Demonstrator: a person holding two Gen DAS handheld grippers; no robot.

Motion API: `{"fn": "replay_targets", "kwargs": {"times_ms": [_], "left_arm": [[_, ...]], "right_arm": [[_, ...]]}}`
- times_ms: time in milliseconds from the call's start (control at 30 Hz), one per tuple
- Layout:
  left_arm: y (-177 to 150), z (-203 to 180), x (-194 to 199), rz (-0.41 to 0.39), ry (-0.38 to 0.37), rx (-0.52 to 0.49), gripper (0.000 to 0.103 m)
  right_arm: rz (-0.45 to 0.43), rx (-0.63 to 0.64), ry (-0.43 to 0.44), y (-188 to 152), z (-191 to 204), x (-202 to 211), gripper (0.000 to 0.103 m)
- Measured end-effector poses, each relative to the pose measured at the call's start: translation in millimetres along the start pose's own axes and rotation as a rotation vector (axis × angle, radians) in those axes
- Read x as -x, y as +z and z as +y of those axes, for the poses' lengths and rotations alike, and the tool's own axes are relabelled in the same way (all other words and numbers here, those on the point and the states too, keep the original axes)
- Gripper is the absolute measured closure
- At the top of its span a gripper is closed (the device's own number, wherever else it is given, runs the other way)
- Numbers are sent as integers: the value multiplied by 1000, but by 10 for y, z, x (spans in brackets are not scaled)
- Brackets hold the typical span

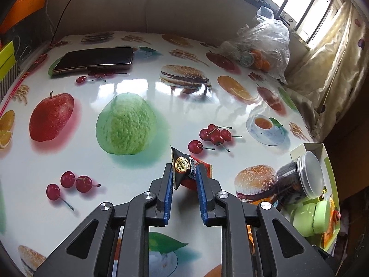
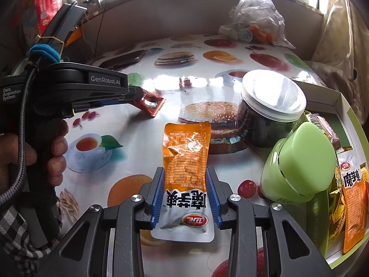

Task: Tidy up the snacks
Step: 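Grasp the red chocolate bar with the left gripper while the right gripper holds the packet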

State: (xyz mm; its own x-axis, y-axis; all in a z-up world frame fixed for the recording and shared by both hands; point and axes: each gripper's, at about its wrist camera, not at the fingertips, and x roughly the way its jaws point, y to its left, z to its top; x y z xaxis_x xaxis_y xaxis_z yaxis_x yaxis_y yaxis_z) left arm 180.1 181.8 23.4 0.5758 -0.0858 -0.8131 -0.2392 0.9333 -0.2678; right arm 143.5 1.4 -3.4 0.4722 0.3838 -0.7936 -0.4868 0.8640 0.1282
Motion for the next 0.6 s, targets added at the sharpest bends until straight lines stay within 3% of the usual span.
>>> {"fn": "replay_targets", "kwargs": {"times_ms": [233, 500, 533, 600], "left_arm": [[-73, -27, 233, -46, 8, -10, 83], [-144, 48, 205, -2, -59, 22, 83], [-145, 23, 183, 2, -40, 15, 80], [-134, -1, 137, 6, -22, 13, 62]], "right_arm": [[-28, 10, -6, -4, 18, 96, 70], [-35, 2, -15, -44, 10, 168, 70], [-34, 0, -15, -43, 7, 166, 70], [-34, -3, -15, -38, 2, 159, 70]]}}
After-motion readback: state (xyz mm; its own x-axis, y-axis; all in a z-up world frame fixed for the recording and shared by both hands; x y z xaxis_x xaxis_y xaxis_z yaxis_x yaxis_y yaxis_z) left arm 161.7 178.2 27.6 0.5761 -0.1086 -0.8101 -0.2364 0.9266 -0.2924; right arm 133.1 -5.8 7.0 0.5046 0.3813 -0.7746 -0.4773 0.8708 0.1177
